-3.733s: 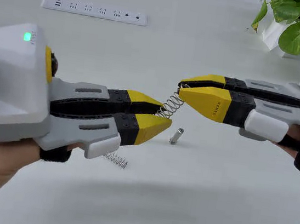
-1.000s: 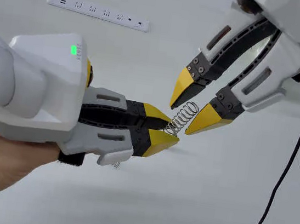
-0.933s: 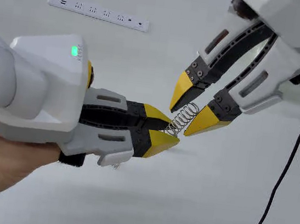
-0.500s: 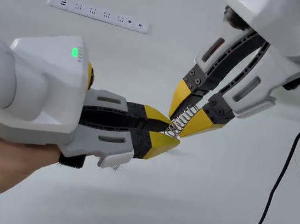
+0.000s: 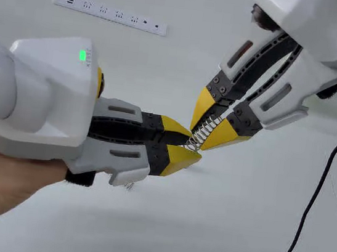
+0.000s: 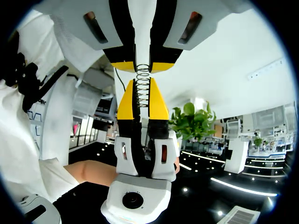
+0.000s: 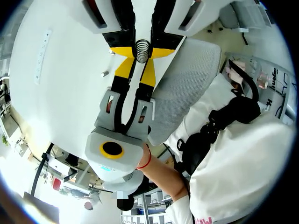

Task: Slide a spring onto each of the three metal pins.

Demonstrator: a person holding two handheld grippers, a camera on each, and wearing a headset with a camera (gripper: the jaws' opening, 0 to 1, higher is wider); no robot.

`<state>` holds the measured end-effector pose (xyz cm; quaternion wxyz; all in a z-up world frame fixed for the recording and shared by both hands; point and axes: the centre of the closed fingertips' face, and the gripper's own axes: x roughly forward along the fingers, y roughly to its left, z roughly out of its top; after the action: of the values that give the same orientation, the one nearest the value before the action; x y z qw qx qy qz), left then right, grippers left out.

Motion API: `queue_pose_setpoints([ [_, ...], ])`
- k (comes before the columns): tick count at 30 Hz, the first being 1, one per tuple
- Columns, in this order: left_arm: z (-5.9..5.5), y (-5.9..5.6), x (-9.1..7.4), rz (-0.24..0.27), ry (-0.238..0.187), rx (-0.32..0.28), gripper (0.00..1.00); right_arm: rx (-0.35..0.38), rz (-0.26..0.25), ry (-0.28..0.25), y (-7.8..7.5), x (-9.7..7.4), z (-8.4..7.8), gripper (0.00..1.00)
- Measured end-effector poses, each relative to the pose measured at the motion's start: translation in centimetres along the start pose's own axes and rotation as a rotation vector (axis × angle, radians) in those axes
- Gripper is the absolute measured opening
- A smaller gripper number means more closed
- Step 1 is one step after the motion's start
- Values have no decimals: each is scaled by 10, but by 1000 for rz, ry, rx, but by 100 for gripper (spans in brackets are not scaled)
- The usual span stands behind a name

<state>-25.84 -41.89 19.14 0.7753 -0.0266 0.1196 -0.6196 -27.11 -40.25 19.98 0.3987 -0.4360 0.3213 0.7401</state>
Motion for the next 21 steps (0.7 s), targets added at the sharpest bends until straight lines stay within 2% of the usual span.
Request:
queue_pose_setpoints([
  [21,-1,3,-2,7,-13,-13,9,21,-2,10,-2,6,-1,7],
])
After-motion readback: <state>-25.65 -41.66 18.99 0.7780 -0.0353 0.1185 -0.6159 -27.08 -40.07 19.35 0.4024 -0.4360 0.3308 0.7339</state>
